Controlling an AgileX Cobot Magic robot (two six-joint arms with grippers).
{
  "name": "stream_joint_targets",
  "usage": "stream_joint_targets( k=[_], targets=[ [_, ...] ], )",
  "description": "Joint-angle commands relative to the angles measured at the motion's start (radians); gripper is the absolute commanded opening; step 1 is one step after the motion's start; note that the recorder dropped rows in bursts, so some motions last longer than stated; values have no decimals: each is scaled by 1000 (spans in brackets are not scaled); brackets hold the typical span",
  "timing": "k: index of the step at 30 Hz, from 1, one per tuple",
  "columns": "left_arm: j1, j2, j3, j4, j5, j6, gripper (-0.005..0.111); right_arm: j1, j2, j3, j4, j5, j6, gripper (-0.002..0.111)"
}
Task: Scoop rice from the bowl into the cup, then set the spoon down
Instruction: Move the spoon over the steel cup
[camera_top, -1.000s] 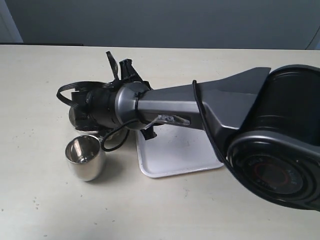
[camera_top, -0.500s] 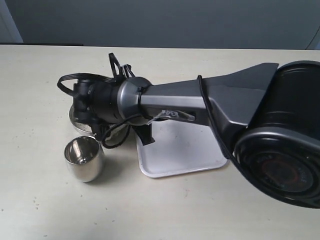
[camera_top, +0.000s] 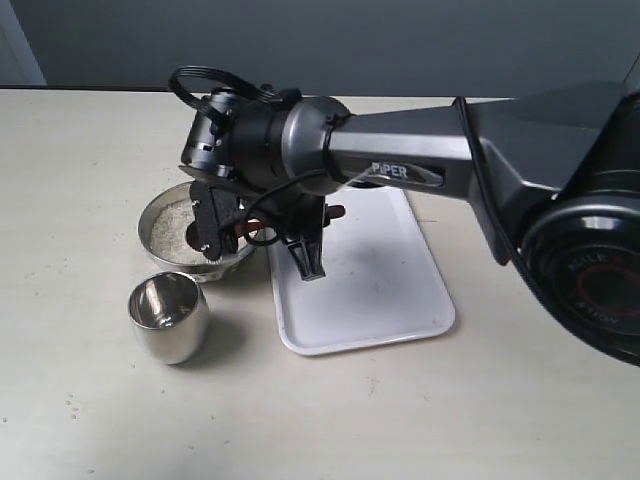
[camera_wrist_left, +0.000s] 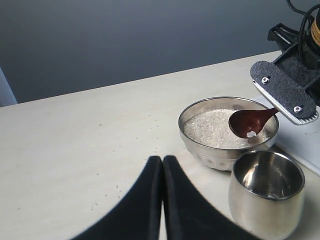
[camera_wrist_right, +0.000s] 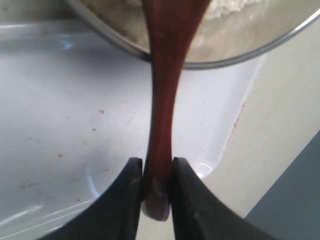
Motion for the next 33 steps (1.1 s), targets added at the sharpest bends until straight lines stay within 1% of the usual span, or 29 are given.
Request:
stream_joint_targets(
  k=[1,7,13,19,24,33],
  targets=[
    [-5,-4,-2,2,-15,-3,1,-11,-40,1,24,-2,-12,-1],
    [-5,-4,-2,2,-15,-3,1,-11,-85,1,64,21,-12,-1],
    [-5,-4,-2,2,-15,-3,1,2,-114,1,82,96,81,-1],
    [-5,-4,-2,2,-15,-3,1,55,-116,1,137,106,109,-1],
    [-5,-4,-2,2,-15,-3,1,100,-116,1,140,106,117,-1],
    [-5,-4,-2,2,-15,-3,1,129,-116,1,149,106,221,-1]
  ],
)
